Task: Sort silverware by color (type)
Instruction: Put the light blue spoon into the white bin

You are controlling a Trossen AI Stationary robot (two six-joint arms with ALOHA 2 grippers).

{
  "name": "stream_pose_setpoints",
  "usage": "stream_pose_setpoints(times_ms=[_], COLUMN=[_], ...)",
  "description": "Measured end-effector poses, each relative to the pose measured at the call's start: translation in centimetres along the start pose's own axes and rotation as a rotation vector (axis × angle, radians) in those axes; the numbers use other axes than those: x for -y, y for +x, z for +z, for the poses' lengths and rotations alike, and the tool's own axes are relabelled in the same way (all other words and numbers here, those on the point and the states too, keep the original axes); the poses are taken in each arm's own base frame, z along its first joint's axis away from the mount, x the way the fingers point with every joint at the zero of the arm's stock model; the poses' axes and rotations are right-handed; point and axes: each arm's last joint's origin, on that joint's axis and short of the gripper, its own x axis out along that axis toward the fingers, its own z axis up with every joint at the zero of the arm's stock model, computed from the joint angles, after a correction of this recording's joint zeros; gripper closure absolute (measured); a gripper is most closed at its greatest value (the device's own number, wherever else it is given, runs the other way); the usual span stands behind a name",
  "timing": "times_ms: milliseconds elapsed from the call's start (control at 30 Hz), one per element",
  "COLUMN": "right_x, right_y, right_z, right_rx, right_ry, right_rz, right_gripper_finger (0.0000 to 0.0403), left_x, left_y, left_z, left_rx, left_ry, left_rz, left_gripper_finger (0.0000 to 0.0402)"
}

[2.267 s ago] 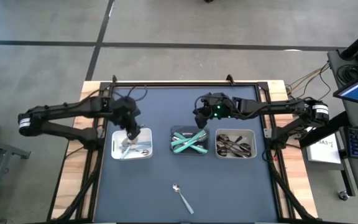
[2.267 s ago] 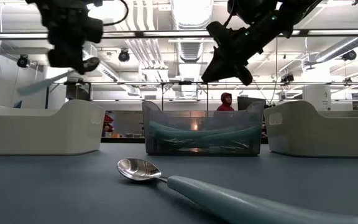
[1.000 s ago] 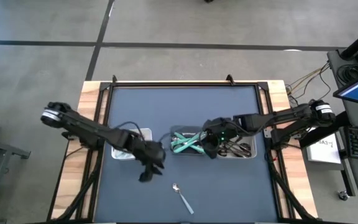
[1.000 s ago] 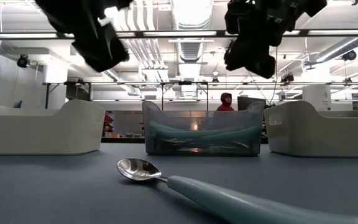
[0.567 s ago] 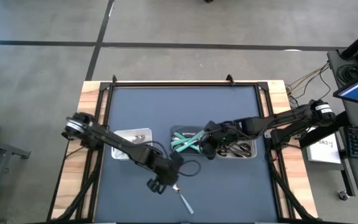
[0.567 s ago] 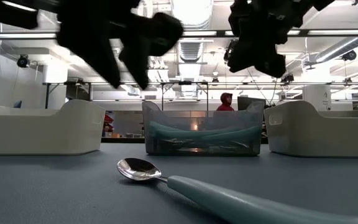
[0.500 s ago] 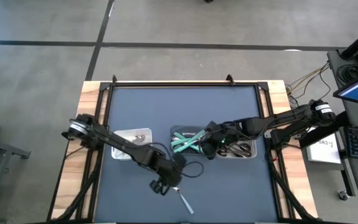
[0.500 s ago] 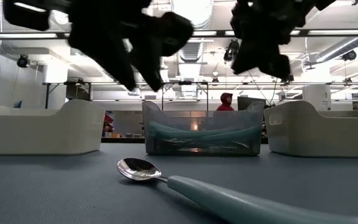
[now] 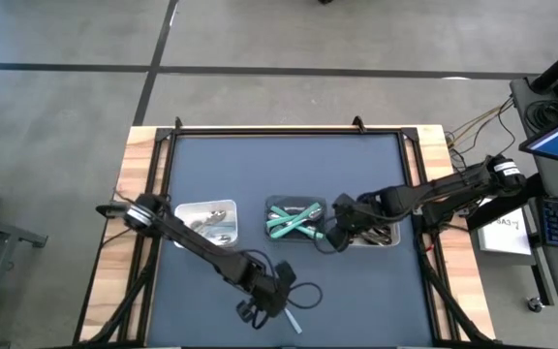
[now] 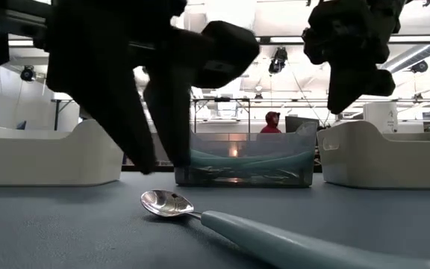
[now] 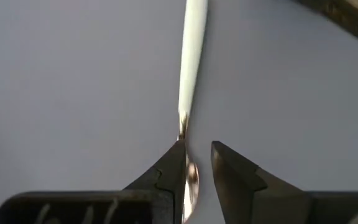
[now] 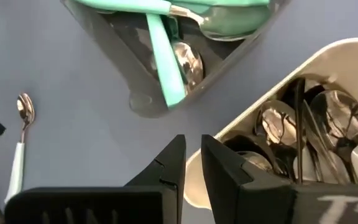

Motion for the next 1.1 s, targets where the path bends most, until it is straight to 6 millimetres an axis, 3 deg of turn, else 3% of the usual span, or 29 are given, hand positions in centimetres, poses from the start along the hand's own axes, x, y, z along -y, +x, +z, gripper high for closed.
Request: stream_pose_setpoints(times_ms=[467,733,867,1100], right_x=[-0.7,-0.8,-0.8,-0.9], right_y=[-0.1,-0.1,-0.1,-0.1], right_z=[-1.3,-1.4,-1.4,-1.5], right_rx=[-0.025,-0.026,-0.028,-0.032], right_ry=[-0.045,-0.084,-0.107,-0.132], right_rz=[0.011,0.012,0.014,0.016], right_gripper_finger=[0.036,0.036,0.036,0.036], left_x=[-0.5,-0.4,-0.3,-0.6], left_y=[3.9,3.9,3.7,1.3], left_z=[0.3,-0.7,-1.0,-0.4], left_rx=[-0.002,-0.114,-0.153,-0.167], left_ry=[-0.067,-0.262,-0.397,-0.407], left_rz=[0.004,-0.001,-0.001,0.005], left_gripper_finger=[0.034,0.0391,0.0397,0.04])
